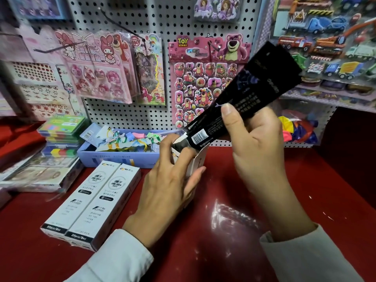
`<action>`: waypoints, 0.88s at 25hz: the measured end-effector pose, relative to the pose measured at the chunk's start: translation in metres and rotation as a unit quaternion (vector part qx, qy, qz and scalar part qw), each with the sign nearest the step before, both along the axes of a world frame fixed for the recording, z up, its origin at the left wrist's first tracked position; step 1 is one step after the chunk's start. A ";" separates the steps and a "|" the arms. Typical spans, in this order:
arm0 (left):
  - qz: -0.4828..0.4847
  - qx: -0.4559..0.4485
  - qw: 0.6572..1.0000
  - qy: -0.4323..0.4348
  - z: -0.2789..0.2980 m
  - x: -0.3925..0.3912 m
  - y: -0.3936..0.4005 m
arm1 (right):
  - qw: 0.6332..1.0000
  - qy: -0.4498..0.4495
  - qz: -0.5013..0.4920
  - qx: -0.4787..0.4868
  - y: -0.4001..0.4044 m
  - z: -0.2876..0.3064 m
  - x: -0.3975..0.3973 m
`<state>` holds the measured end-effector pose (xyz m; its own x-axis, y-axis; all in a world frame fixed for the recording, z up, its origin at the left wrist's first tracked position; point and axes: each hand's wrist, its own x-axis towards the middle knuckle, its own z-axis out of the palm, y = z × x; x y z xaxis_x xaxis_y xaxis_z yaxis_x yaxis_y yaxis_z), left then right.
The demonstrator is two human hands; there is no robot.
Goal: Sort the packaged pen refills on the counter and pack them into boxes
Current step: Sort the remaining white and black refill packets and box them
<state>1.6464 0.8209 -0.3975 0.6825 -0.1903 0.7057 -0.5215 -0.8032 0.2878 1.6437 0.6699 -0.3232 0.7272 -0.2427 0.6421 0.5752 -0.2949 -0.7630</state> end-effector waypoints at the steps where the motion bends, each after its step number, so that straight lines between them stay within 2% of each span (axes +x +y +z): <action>1: 0.004 0.001 1.000 0.006 0.001 0.000 0.000 | 0.999 -0.007 -0.005 -0.036 0.001 0.003 -0.003; 4: 0.004 -0.005 1.000 0.027 0.002 -0.001 0.000 | 0.996 -0.014 -0.014 -0.092 0.002 0.010 -0.009; 8: 0.015 -0.014 0.998 0.056 0.003 -0.003 -0.002 | 0.998 0.002 -0.004 -0.068 -0.001 0.012 -0.012; 12: 0.004 -0.037 0.997 0.069 0.004 -0.005 -0.002 | 0.993 0.001 -0.064 -0.095 0.006 0.012 -0.015; 17: -0.004 -0.095 0.991 0.096 0.005 -0.002 -0.001 | 0.993 0.001 -0.099 -0.060 0.016 0.010 -0.018; 22: -0.008 -0.092 0.991 0.102 0.006 -0.003 -0.001 | 0.988 -0.021 -0.097 -0.116 0.017 0.008 -0.019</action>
<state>1.6439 0.8194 -0.3911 0.8120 -0.0840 0.5776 -0.4505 -0.7194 0.5287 1.6243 0.6864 -0.3155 0.6537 -0.2172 0.7249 0.5199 -0.5672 -0.6388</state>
